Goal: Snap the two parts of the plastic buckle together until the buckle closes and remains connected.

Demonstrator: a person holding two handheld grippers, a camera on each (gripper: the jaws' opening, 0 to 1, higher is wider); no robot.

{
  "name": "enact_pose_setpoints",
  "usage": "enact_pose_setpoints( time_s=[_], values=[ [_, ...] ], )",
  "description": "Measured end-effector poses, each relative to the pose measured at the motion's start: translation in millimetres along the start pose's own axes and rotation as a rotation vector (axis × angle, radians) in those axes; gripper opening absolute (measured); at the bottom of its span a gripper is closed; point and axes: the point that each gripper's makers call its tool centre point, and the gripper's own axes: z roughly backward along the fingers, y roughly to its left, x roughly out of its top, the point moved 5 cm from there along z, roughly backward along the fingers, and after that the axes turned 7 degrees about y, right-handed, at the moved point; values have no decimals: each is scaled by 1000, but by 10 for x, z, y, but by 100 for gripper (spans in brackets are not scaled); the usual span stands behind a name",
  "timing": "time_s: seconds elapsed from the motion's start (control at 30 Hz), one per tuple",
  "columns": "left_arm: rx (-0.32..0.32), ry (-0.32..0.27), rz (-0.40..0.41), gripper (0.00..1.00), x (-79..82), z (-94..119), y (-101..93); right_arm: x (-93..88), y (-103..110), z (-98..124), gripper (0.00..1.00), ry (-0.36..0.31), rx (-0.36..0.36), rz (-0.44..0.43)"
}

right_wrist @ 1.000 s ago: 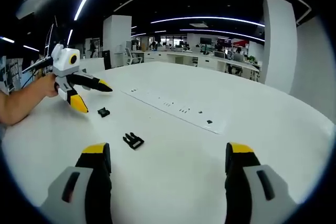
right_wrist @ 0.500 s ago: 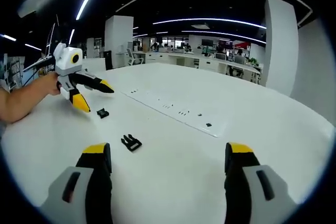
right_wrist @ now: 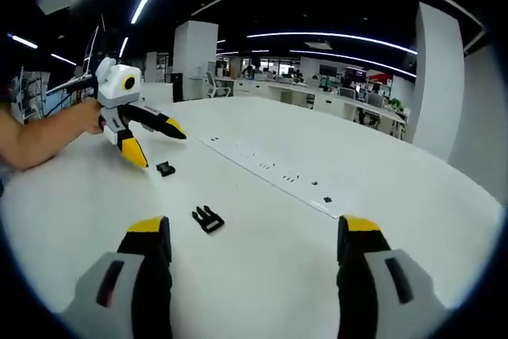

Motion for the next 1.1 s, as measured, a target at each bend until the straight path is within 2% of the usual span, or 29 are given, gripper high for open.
enact_pose_setpoints(
  time_s=[0.23, 0.33, 0.57, 0.67, 0.8, 0.97, 1.1],
  values=[
    [-8, 4, -8, 63, 22, -22, 21, 22, 57, -20, 80, -7, 49, 43],
    [-11, 12, -12, 63, 18, -39, 28, 2, 55, -35, 79, 12, 53, 67],
    [-30, 15, -32, 62, 34, -48, 10, 56, 52, -43, 78, -8, 74, 73],
    [-41, 24, -29, 61, 19, -58, 10, 50, 46, -57, 73, -11, 90, 67],
    [-50, 31, -26, 60, 8, -60, 7, 33, 70, -69, 73, -5, 109, 73],
    [-68, 19, -7, 57, 53, -59, 47, 61, 188, -57, 64, -23, 220, 119],
    [-88, 3, -14, 56, 71, -55, 31, 69, 208, -51, 63, -33, 245, 115]
  ],
)
